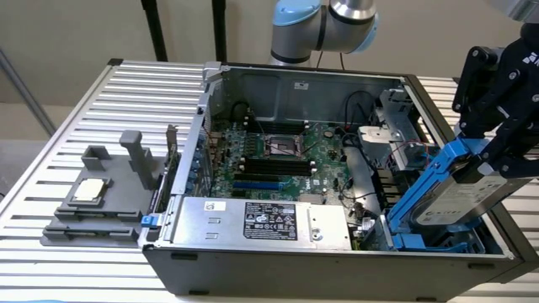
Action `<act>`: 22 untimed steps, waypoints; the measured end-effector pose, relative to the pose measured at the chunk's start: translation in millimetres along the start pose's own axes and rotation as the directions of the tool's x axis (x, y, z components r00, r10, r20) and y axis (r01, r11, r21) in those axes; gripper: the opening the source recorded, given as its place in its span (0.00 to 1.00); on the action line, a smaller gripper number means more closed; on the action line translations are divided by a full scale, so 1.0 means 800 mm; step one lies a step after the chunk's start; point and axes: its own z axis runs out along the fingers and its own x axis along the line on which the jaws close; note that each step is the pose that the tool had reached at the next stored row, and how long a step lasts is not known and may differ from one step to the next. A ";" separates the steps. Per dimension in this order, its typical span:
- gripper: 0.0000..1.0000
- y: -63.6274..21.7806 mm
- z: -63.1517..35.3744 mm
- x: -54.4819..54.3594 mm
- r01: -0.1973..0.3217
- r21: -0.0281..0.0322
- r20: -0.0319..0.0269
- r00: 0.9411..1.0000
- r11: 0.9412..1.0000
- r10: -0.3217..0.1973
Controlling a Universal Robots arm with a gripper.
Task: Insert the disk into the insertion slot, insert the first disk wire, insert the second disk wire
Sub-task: 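Insert the disk into the insertion slot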
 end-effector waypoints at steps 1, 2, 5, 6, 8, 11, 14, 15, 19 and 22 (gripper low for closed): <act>0.32 0.000 0.001 0.000 0.000 0.000 0.000 1.000 1.000 0.000; 0.32 0.000 0.002 0.001 0.000 0.000 0.000 1.000 1.000 0.000; 0.32 0.000 0.005 0.001 0.000 0.000 0.000 1.000 1.000 0.000; 0.32 0.000 0.005 0.001 0.000 0.000 0.000 1.000 1.000 0.000; 0.32 0.000 0.006 0.001 0.000 0.000 -0.001 1.000 1.000 0.000; 0.32 0.000 0.009 0.001 0.000 0.000 0.000 1.000 1.000 0.000; 0.32 0.000 0.010 0.001 0.000 0.000 0.000 1.000 1.000 0.000; 0.32 0.000 0.010 0.001 0.000 0.000 0.000 1.000 1.000 0.000; 0.32 0.000 0.011 0.001 0.000 0.000 0.000 1.000 1.000 0.000; 0.32 0.000 0.013 0.001 0.000 0.000 0.003 1.000 1.000 0.000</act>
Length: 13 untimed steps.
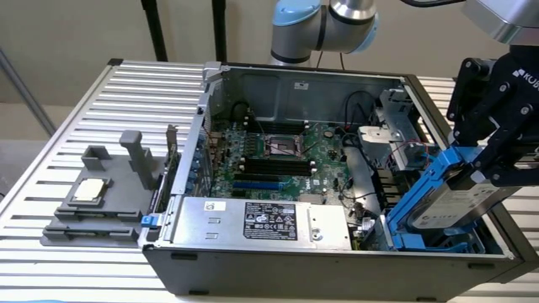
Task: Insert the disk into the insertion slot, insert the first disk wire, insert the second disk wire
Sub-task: 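Insert the disk into the insertion slot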
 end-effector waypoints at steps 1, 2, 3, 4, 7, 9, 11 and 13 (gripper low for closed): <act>0.32 0.000 0.001 0.000 0.000 0.000 0.003 1.000 1.000 0.000; 0.32 0.000 0.001 0.000 0.000 0.000 0.007 1.000 1.000 0.000; 0.32 0.000 0.002 0.000 0.000 0.001 0.011 1.000 1.000 0.000; 0.32 0.000 0.002 0.000 0.000 0.001 0.016 1.000 1.000 0.000; 0.32 0.000 0.003 0.000 0.001 0.002 0.030 1.000 1.000 -0.001; 0.32 0.000 0.004 0.001 0.001 0.002 0.035 0.999 1.000 -0.001; 0.32 0.000 0.005 0.002 0.001 0.002 0.036 0.999 1.000 -0.001; 0.32 0.000 0.007 0.003 0.001 0.002 0.036 0.999 1.000 -0.001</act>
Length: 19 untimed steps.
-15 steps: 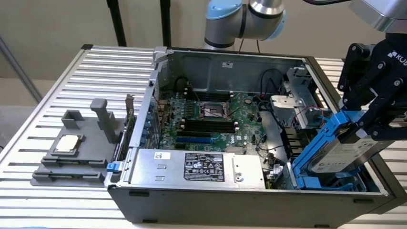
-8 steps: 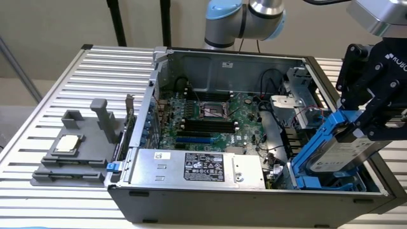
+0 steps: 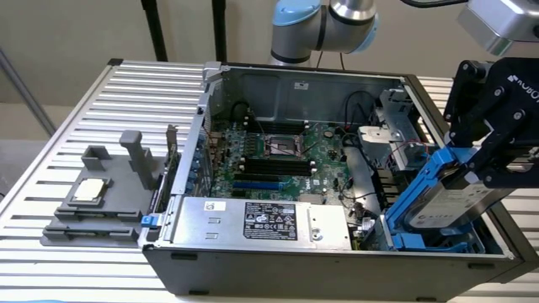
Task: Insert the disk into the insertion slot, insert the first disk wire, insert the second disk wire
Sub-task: 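Insert the disk into the insertion slot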
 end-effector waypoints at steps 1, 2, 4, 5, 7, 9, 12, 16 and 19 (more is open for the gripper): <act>0.32 0.000 0.001 0.000 0.000 0.000 0.000 1.000 1.000 0.000; 0.32 0.000 0.001 0.001 0.000 0.000 0.000 1.000 1.000 0.000; 0.32 0.000 0.002 0.001 0.000 0.000 0.000 1.000 1.000 0.000; 0.32 0.000 0.002 0.001 0.000 0.000 0.000 1.000 1.000 0.000; 0.34 0.000 0.002 0.002 0.000 0.000 0.000 1.000 1.000 0.000; 0.34 0.000 0.002 0.002 0.000 0.000 0.000 1.000 1.000 0.000; 0.40 0.000 0.002 0.002 0.000 0.000 0.000 1.000 1.000 0.000; 0.40 0.000 0.002 0.002 0.000 0.000 0.000 1.000 1.000 0.000; 0.40 0.000 0.002 0.002 0.000 0.000 0.000 1.000 1.000 0.000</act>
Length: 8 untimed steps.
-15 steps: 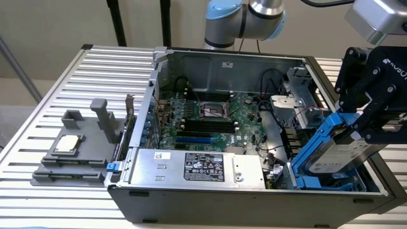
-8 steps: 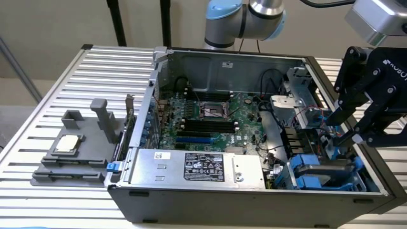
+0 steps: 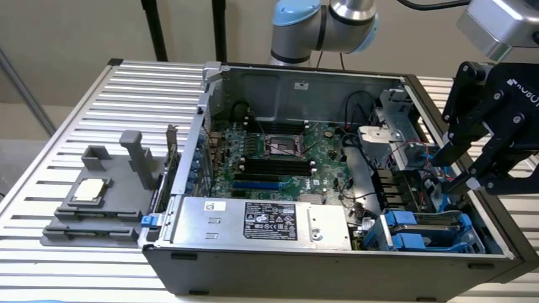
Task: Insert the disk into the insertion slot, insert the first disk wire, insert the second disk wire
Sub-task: 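Insert the disk into the insertion slot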
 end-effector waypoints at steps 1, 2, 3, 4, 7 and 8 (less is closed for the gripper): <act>0.40 0.000 0.000 0.000 0.000 0.000 0.000 1.000 1.000 0.000; 0.40 0.000 0.000 0.000 0.000 0.000 0.000 1.000 1.000 0.000; 0.40 0.000 0.000 0.000 0.000 0.000 0.000 1.000 1.000 0.000; 0.40 0.000 0.000 0.000 0.000 0.000 0.000 1.000 1.000 0.000; 0.38 0.000 0.000 0.000 0.000 0.000 0.000 1.000 1.000 0.000; 0.31 0.000 0.000 0.000 0.000 0.000 0.000 1.000 1.000 0.000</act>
